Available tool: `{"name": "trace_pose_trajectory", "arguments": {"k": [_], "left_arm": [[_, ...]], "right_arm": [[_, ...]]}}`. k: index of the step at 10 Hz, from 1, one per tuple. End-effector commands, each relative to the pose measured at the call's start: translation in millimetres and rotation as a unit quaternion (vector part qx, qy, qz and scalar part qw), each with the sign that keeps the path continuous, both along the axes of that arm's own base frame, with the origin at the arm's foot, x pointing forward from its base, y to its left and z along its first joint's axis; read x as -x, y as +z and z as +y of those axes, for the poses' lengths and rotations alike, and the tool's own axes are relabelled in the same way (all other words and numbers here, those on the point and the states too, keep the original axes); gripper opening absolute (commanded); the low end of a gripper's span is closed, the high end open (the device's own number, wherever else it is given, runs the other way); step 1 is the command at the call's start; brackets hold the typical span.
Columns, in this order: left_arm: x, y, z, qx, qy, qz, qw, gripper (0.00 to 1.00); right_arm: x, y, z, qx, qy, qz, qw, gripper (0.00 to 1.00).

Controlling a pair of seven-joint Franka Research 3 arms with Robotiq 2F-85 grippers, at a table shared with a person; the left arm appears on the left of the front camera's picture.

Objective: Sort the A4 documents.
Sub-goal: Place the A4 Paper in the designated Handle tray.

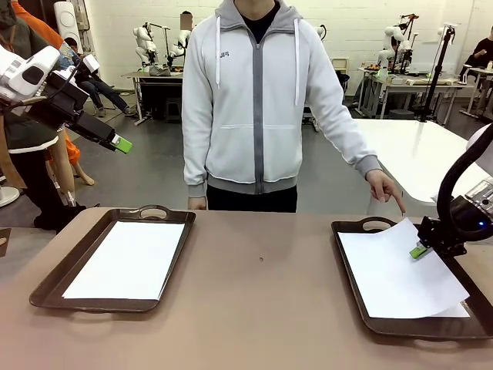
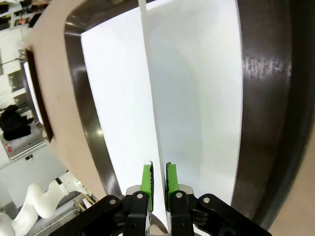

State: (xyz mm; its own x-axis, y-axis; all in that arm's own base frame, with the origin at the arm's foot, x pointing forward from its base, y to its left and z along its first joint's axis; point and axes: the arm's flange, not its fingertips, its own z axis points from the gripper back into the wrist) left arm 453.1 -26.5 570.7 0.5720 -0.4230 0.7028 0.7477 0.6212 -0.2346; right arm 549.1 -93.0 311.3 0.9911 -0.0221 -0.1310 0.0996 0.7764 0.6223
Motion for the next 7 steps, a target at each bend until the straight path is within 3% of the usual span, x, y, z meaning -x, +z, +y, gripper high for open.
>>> {"name": "trace_pose_trajectory", "arguments": {"k": [1,2,3,4,5,6,7], "left_arm": [[0.6,-0.4,0.8,-0.006,-0.008,-0.004,1.0,1.0],[0.6,-0.4,0.8,-0.006,-0.008,-0.004,1.0,1.0],[0.6,-0.4,0.8,-0.006,-0.008,-0.004,1.0,1.0],[0.6,-0.4,0.8,-0.006,-0.008,-0.004,1.0,1.0],[0.6,-0.4,0.8,-0.006,-0.008,-0.004,1.0,1.0],[0.6,-0.4,0.8,-0.006,-0.008,-0.004,1.0,1.0],[0.6,-0.4,0.8,-0.006,-0.008,-0.004,1.0,1.0]], "right_arm": [[11.6,4.5,4.7,0.059,-0.03,-0.012,0.998,0.35],[13.5,8.1,4.9,0.08,-0.039,-0.025,0.996,0.48],[16.5,12.0,6.2,0.114,-0.047,-0.036,0.992,0.35],[18.8,16.7,7.4,0.137,-0.055,-0.049,0.988,0.66],[21.2,22.4,9.0,0.16,-0.064,-0.061,0.983,0.53],[23.7,27.2,10.2,0.183,-0.07,-0.07,0.978,0.84],[25.5,32.0,10.9,0.203,-0.075,-0.077,0.973,0.71]]}}
